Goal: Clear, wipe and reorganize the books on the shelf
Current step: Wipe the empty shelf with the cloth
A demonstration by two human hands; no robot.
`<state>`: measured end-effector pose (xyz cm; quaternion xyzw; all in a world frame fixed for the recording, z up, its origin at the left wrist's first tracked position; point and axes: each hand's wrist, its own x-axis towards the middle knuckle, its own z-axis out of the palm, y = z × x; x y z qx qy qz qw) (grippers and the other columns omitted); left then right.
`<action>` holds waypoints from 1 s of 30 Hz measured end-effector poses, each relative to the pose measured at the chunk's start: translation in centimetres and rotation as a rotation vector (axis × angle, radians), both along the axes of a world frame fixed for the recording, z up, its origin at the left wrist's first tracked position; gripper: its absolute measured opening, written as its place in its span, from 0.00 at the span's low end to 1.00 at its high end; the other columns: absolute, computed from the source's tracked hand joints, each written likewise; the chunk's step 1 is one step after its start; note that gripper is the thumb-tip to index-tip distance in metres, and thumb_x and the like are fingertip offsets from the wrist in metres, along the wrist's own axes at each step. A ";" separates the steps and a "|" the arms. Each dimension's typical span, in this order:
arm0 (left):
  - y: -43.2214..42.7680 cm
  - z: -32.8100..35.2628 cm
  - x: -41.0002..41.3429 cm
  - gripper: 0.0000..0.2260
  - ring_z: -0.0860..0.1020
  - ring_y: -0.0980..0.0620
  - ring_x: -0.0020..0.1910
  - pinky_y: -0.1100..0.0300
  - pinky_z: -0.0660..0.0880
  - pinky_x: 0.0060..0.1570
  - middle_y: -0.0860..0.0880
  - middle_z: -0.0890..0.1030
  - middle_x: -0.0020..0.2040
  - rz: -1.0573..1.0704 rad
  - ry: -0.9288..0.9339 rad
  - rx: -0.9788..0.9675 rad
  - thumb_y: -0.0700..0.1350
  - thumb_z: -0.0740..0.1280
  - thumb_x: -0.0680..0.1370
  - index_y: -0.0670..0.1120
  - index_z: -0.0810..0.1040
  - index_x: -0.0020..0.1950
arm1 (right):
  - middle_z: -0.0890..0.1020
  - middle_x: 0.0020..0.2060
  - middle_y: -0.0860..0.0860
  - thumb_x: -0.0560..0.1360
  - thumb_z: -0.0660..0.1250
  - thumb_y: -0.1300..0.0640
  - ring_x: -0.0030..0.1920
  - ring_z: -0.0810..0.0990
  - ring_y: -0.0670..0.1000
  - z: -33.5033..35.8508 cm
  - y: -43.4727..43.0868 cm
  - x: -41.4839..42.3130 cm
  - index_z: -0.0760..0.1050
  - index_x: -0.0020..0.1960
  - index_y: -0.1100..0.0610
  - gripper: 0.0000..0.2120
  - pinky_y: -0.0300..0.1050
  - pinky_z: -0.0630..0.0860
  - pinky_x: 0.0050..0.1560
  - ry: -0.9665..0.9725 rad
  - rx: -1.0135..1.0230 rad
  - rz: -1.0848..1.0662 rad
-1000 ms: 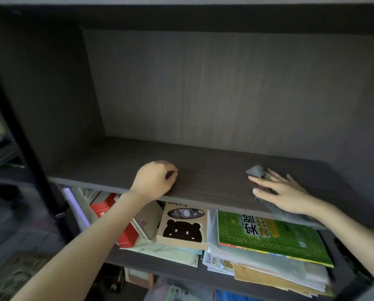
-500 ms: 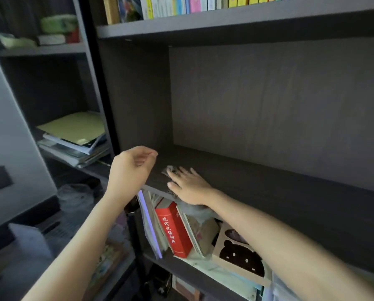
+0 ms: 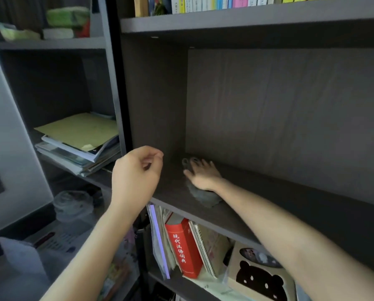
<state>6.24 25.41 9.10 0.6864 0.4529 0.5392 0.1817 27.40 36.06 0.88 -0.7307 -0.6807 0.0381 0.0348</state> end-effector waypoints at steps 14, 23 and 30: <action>2.9 -1.8 -2.1 0.07 0.81 0.52 0.45 0.59 0.73 0.46 0.52 0.82 0.41 0.128 0.062 -0.031 0.41 0.65 0.77 0.46 0.83 0.47 | 0.59 0.76 0.56 0.83 0.47 0.50 0.76 0.55 0.55 0.2 0.6 -7.2 0.57 0.77 0.57 0.24 0.53 0.48 0.75 0.083 0.060 0.169; 4.9 -0.5 0.6 0.07 0.75 0.50 0.35 0.60 0.61 0.36 0.51 0.78 0.35 0.353 0.009 0.084 0.43 0.62 0.79 0.45 0.80 0.50 | 0.58 0.77 0.49 0.84 0.45 0.52 0.77 0.52 0.48 0.9 -5.4 -0.9 0.58 0.77 0.53 0.22 0.50 0.46 0.76 0.047 0.036 0.058; 7.6 0.8 1.0 0.13 0.80 0.48 0.40 0.61 0.69 0.38 0.47 0.83 0.47 0.152 0.201 0.426 0.36 0.63 0.76 0.41 0.75 0.61 | 0.60 0.76 0.45 0.84 0.48 0.49 0.76 0.52 0.47 1.1 -4.1 -6.0 0.63 0.75 0.48 0.20 0.47 0.44 0.74 0.079 0.051 0.323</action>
